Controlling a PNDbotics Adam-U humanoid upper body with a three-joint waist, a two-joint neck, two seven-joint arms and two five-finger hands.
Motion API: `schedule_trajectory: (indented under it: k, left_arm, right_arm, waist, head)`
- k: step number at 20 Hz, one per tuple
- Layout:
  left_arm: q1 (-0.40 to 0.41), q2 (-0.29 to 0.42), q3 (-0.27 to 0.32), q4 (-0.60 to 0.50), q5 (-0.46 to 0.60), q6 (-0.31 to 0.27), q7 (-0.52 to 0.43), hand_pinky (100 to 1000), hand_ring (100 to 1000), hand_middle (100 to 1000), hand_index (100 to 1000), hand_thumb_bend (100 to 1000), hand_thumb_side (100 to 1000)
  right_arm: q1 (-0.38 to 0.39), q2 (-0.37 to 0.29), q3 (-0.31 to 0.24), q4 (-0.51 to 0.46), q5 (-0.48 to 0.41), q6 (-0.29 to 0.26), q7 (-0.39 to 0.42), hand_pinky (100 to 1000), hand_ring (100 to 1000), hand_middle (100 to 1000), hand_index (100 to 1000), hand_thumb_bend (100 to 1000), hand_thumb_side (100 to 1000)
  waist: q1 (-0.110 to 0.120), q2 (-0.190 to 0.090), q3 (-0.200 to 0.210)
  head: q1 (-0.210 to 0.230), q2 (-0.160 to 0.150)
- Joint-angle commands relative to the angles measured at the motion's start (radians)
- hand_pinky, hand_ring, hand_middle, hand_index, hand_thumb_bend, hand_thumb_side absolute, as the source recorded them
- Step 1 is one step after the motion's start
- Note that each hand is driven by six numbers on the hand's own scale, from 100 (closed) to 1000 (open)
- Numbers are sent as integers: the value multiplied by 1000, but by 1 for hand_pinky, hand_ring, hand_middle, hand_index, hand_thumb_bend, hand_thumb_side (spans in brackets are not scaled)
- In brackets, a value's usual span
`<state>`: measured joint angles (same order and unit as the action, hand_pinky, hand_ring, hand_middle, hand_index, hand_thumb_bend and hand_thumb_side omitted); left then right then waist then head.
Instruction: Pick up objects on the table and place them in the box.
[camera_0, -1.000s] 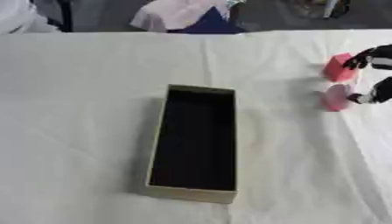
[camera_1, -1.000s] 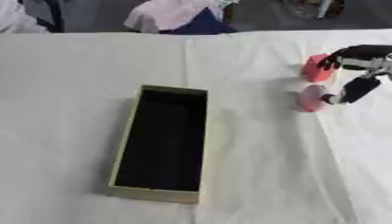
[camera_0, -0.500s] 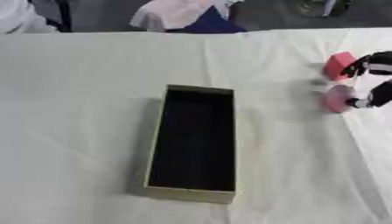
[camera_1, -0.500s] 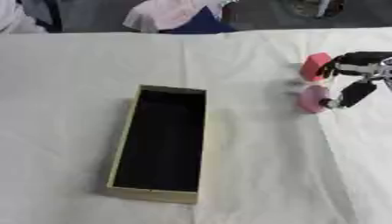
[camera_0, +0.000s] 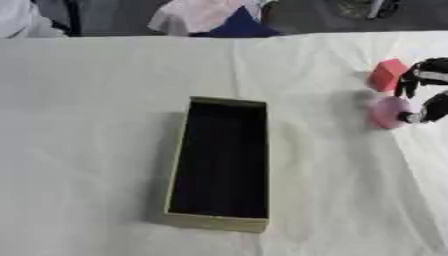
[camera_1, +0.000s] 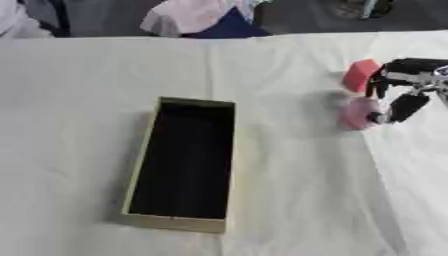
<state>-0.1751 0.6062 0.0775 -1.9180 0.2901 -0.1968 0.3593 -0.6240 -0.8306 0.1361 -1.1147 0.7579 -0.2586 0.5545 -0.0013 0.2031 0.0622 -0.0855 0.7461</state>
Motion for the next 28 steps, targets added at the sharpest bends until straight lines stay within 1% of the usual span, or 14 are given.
schedule_trajectory:
  k: [1, 4, 8, 9, 11, 15, 21, 23, 25, 28]
  left_arm:
    - [-6, 15, 9, -18, 1, -3, -1, 761, 830, 794, 944, 318, 1000]
    - [-6, 13, 10, -18, 2, -3, 1, 761, 831, 793, 944, 319, 1000]
    - [-6, 12, 10, -18, 3, -4, 1, 760, 830, 792, 944, 319, 1000]
    - [-6, 11, 10, -18, 3, -4, 1, 761, 830, 791, 944, 319, 1000]
    - [-5, 11, 10, -18, 3, -4, 1, 761, 830, 791, 943, 320, 1000]
    - [-5, 9, 10, -18, 3, -4, 0, 761, 830, 791, 944, 320, 1000]
    - [-5, 8, 9, -18, 3, -5, -3, 761, 830, 791, 944, 321, 1000]
    - [-4, 8, 9, -18, 3, -4, -3, 761, 830, 791, 944, 320, 1000]
    - [-4, 8, 10, -18, 3, -5, -3, 760, 830, 791, 941, 319, 1000]
    - [-4, 10, 11, -19, 3, -6, -2, 761, 831, 791, 941, 318, 1000]
  right_arm:
    - [-12, -24, -3, -9, -29, 2, -22, 753, 689, 540, 711, 257, 100]
    - [-13, -22, 0, -4, -45, 11, -16, 744, 670, 540, 712, 242, 100]
    - [-12, -19, -1, -6, -66, 29, -29, 716, 610, 491, 657, 245, 100]
    - [-12, -19, -1, -8, -71, 34, -35, 695, 570, 451, 607, 239, 100]
    - [-10, -18, -3, -12, -79, 46, -58, 686, 552, 420, 573, 229, 100]
    - [-8, -17, 2, -12, -79, 60, -78, 690, 557, 413, 565, 209, 100]
    - [-9, -15, 6, -15, -71, 62, -99, 665, 493, 315, 465, 234, 100]
    - [-8, -14, 6, -15, -75, 60, -104, 662, 485, 307, 456, 242, 100]
    - [-5, -16, 3, -20, -87, 59, -112, 646, 458, 295, 446, 265, 100]
    - [3, -24, -3, -52, -110, 59, -124, 640, 445, 293, 445, 264, 100]
  waist:
    - [1, -13, 1]
    - [1, -11, 2]
    - [0, -11, 3]
    - [0, -11, 3]
    - [-1, -12, 2]
    - [-1, -12, 3]
    - [-1, -11, 2]
    - [-1, -11, 3]
    - [-1, -11, 3]
    - [-1, -12, 2]
  head:
    - [12, 21]
    - [15, 24]
    - [16, 24]
    - [16, 24]
    - [15, 24]
    - [11, 24]
    - [2, 23]
    - [1, 23]
    - [1, 23]
    - [3, 24]
